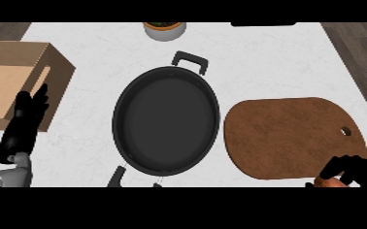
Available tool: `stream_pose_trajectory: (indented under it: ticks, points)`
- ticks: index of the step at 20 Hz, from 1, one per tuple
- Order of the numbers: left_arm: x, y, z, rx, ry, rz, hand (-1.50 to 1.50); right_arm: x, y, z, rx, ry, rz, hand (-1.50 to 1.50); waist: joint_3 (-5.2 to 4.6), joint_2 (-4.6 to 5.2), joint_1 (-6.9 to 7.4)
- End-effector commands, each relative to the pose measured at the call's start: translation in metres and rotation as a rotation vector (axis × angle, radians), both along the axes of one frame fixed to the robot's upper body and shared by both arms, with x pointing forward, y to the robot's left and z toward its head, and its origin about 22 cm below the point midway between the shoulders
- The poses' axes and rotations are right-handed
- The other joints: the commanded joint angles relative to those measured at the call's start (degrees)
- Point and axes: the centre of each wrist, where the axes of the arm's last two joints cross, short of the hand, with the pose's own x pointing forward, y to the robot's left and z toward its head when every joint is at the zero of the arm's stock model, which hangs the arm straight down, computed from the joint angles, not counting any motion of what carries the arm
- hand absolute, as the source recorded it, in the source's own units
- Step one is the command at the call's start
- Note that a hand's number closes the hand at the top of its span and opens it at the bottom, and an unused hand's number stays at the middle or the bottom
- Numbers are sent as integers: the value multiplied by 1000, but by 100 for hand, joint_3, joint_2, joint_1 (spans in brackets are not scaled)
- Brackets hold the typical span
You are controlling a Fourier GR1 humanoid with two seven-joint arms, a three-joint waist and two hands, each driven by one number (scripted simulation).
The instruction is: Pick the sweet potato from the cutting board and place it in the pot
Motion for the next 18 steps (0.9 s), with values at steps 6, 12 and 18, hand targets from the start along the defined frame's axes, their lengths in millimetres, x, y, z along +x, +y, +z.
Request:
stream_pose_trajectory:
  ticks: [6, 12, 18]
  points:
    - [7, -6, 6, 14, -6, -13, 0, -31, 27, 75, 59, -338, 134, 150, -18, 12, 51]
    - [15, 2, 12, -1, -20, -34, 0, -16, 58, 87, 107, -231, 202, 150, -35, 24, 138]
    - [12, -7, 2, 3, -6, -31, 0, 20, 131, 105, 123, -124, 201, 150, -17, 35, 230]
